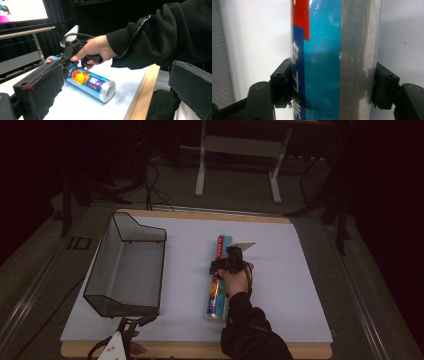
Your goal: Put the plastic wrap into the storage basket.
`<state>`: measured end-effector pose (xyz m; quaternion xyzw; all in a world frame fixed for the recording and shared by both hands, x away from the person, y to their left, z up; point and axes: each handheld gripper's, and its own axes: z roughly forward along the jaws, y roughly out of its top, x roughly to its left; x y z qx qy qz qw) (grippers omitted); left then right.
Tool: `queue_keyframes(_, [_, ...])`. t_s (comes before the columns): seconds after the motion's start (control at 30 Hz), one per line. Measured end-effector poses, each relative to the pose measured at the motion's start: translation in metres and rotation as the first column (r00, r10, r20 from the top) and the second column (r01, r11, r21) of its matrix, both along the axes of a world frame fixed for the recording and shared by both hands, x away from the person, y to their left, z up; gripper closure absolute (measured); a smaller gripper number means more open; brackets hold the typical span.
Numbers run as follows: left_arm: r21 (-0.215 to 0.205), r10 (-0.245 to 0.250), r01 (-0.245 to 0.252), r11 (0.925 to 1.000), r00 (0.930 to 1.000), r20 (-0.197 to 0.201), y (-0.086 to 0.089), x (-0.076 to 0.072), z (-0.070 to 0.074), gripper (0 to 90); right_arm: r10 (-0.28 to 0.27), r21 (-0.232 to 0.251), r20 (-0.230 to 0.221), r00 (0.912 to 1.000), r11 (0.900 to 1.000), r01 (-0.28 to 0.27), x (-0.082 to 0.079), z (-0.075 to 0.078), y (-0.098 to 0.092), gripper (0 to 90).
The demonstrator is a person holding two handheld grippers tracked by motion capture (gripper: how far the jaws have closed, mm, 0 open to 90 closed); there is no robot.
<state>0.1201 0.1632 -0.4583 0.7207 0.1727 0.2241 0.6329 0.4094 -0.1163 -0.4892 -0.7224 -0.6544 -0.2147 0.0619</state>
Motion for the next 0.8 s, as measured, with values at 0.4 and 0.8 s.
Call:
queue_keyframes(0.4, [0.0, 0.0, 0.0, 1.0, 1.0, -0.007, 0.0, 0.001, -0.001, 0.7, 0.115, 0.029, 0.127, 0.9851, 0.992, -0.12, 0.006, 0.04, 0.02, 31.6])
queue_keyframes(0.8, [0.003, -0.003, 0.003, 1.0, 0.9998, -0.02, -0.001, 0.002, -0.002, 0.7, 0.17, 0.037, 0.226, 0.9591, 0.982, -0.183, 0.011, 0.076, 0.038, 31.6])
